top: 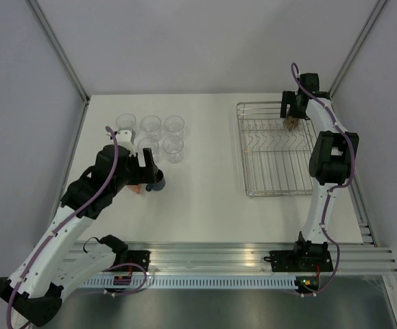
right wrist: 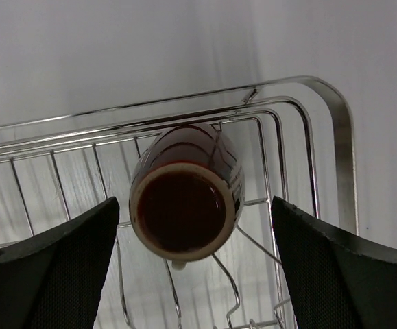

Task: Unload the cups from the dish rack

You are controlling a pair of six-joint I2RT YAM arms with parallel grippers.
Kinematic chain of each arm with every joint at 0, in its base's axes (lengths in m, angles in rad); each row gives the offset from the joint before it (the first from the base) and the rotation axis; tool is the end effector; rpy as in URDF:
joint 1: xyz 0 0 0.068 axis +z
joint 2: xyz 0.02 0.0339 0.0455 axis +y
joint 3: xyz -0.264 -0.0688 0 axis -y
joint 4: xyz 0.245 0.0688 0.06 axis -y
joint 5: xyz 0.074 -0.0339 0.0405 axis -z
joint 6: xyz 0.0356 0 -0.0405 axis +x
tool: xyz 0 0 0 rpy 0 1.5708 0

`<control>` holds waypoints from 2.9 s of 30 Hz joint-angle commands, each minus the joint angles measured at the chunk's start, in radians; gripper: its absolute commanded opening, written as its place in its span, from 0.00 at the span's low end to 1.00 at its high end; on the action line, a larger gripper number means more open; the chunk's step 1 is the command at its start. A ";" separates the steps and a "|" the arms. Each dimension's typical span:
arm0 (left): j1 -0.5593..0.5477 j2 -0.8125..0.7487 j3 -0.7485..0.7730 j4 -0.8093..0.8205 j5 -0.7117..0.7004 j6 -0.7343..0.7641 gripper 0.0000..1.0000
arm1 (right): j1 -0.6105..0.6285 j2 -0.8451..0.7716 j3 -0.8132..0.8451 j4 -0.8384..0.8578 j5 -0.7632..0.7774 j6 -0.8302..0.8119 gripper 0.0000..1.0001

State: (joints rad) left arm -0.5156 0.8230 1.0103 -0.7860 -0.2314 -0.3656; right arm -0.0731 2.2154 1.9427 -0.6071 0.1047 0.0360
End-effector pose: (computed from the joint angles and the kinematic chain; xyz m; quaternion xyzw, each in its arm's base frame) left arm 0.1430 -0.0717 0.3504 0.0120 0.8798 -0.1056 0.4632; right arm 0.4989 -0.0403 0.2320 0.0689 0.9373 -0.0555 0.3372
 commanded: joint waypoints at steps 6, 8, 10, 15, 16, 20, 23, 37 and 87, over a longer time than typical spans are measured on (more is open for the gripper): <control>0.003 0.008 0.002 -0.004 0.003 0.045 0.99 | -0.016 0.056 0.058 0.015 -0.057 -0.053 0.91; 0.003 0.010 0.001 -0.004 0.009 0.045 0.99 | -0.016 0.063 0.067 0.021 -0.059 -0.056 0.90; 0.003 0.013 -0.003 -0.004 0.009 0.044 0.99 | -0.014 0.073 0.078 0.012 -0.059 -0.058 0.87; 0.003 0.010 -0.006 0.001 0.012 0.047 0.99 | -0.016 0.072 0.085 0.009 -0.059 -0.061 0.73; 0.003 0.008 -0.004 0.002 0.014 0.045 0.99 | -0.016 0.069 0.088 0.007 -0.057 -0.061 0.70; 0.003 0.008 -0.004 0.004 0.020 0.050 0.99 | -0.016 0.050 0.099 0.000 -0.050 -0.067 0.57; 0.003 0.005 -0.006 0.005 0.021 0.050 0.99 | -0.017 0.032 0.101 -0.006 -0.045 -0.074 0.48; 0.003 0.001 -0.016 0.014 0.035 0.051 0.99 | -0.016 -0.039 0.064 0.023 -0.076 -0.061 0.33; 0.003 0.218 -0.196 1.234 0.820 -0.783 0.99 | 0.433 -0.993 -1.013 1.196 -1.031 0.601 0.25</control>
State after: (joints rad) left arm -0.5121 1.0172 0.8436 0.1566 0.4496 -0.9768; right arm 0.3180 1.2694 0.9485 0.3550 -0.8680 0.6109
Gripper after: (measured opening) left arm 0.991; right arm 0.673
